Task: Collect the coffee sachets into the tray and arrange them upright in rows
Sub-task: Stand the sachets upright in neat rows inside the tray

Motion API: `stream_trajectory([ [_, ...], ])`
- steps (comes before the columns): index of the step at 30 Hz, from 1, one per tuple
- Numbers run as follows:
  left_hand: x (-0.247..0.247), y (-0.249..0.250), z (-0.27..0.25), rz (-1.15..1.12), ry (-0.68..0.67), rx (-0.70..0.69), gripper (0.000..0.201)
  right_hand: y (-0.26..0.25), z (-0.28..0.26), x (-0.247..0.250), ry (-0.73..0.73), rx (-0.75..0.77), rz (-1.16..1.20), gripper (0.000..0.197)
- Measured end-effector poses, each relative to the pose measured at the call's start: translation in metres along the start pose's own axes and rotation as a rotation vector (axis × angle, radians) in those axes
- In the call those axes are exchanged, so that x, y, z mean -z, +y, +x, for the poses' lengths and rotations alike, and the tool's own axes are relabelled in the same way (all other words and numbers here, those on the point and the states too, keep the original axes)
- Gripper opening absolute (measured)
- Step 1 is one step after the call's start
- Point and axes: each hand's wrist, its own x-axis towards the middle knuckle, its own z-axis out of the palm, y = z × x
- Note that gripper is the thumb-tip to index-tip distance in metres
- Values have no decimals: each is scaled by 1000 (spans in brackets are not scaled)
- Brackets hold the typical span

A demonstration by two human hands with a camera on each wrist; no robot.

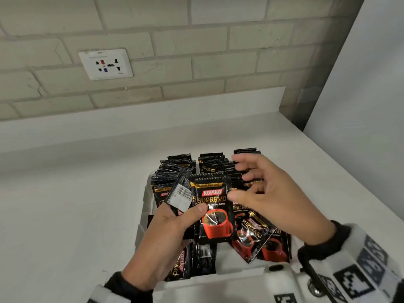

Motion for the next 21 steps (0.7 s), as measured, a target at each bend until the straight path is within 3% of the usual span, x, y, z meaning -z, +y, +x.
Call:
stream_trajectory([
  [1,0,0,-1,3,-18,18,6,-2,1,1,-90,17,-59,61],
  [4,2,-6,-3,78,-66,57,17,-7,6,2,-284,104,-182,72],
  [7,5,-8,-6,137,-51,73,37,-11,10,1,-323,141,-276,72],
  [9,6,-6,-7,102,-33,89,33,-13,11,-2,-316,119,-286,70],
  [13,12,3,-5,54,0,54,32,-19,18,-5,-388,41,-247,60],
  [18,38,23,-1,4,164,-50,36,-41,35,3,-428,21,-206,22],
  [21,61,44,-2,-80,276,-202,18,-48,54,2,-373,61,-236,23],
])
